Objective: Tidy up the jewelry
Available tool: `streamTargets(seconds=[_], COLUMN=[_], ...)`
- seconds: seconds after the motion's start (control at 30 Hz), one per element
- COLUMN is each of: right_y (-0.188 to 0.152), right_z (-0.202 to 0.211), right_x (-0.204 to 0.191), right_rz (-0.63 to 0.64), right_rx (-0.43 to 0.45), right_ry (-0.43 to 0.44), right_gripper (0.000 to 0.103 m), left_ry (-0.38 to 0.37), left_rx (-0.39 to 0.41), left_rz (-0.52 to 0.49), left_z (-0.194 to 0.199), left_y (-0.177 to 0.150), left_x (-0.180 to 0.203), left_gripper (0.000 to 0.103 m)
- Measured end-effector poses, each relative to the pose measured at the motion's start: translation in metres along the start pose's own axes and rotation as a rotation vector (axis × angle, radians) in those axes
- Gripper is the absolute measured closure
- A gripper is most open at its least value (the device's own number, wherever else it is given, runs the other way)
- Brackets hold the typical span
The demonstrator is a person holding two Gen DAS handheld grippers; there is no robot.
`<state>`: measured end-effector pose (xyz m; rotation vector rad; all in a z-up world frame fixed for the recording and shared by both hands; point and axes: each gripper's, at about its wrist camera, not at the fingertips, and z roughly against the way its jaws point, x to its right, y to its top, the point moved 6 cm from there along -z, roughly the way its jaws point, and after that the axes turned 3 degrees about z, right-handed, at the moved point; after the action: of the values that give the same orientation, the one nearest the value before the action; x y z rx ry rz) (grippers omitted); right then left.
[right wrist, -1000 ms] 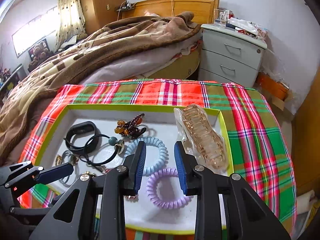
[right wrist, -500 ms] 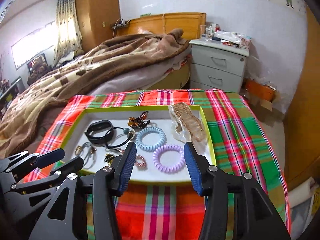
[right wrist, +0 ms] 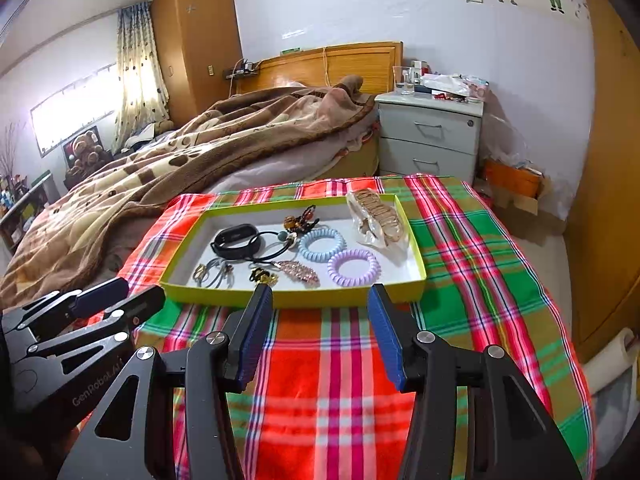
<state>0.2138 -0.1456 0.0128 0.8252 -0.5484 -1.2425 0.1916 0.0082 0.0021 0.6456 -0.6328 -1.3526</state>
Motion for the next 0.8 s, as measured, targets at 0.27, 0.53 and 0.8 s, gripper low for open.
streamTargets(seconds=[0.27,0.53,0.8], right_y=[-0.005,-0.008,-0.01], right_z=[0.013,0.014,0.015], right_x=[-0.003,-0.007,-0.009], right_rz=[-0.006,0.002,0.006], right_rx=[0.014,0.012,0.017], right_ry=[0.005,0.011,0.007], right_gripper=[0.053,0.053,0.053], left_ry=[-0.031,-0.017,-0.009], left_rx=[0.016,0.015,0.0], left_rz=[-0.003,0.021,0.03], left_z=[0.014,0.018,0.014], left_y=[-0.01,-0.015,-0.019], left_x=[0.003,-0.003,-0.005], left_gripper=[0.06,0.06,0.06])
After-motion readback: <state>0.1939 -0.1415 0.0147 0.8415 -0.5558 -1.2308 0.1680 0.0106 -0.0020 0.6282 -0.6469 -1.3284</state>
